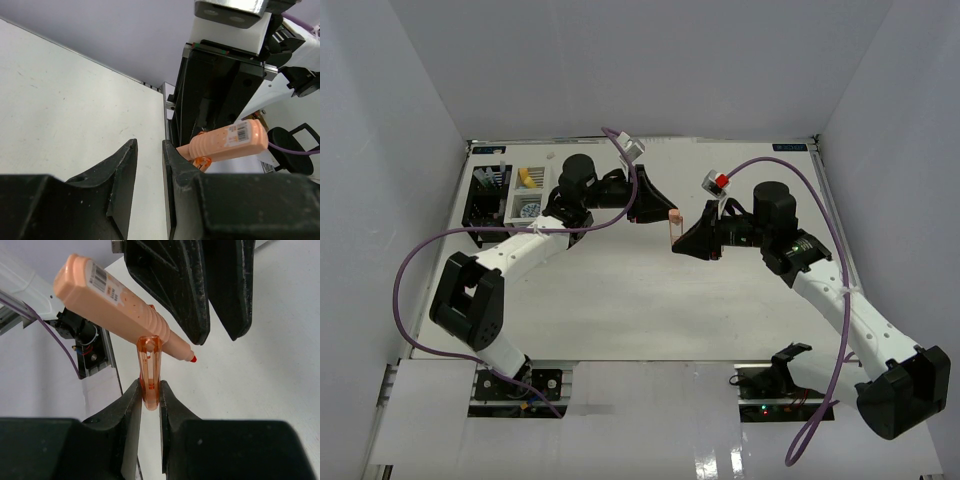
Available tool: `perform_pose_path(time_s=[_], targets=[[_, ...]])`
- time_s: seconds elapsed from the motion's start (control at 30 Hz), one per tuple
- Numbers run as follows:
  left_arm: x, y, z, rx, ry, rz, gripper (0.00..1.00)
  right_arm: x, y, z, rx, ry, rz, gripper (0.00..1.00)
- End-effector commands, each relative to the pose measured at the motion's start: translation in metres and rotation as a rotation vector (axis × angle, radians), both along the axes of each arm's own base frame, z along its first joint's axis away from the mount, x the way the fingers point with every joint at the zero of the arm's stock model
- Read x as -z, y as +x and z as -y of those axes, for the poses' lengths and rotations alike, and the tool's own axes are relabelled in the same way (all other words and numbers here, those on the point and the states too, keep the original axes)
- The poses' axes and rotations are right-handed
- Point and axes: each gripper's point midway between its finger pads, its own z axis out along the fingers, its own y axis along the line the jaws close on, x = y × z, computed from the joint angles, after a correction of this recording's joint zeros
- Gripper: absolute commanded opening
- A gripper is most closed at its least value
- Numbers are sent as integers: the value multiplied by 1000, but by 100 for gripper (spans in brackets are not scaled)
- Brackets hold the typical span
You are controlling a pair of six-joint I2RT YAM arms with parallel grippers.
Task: Sort the stationery into containers
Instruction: Close the pen cap on the pen.
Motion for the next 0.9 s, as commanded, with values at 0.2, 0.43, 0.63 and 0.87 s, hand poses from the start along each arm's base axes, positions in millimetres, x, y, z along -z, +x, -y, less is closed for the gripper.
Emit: perform_pose_path(time_s=[0.2, 0.43, 0.63, 0.87], targets=[[-20, -16, -4, 84, -48, 58, 37, -21, 7, -2, -2, 19, 62, 8], [-21, -20, -5, 105, -51, 61, 37, -23, 7, -2, -8, 21, 90, 8], [-26, -20, -5, 98, -58, 76, 37, -26, 7, -2, -16, 22, 126, 8], [-40, -13, -6, 34, -47, 82, 42, -24, 9, 1, -9, 11, 182, 8]])
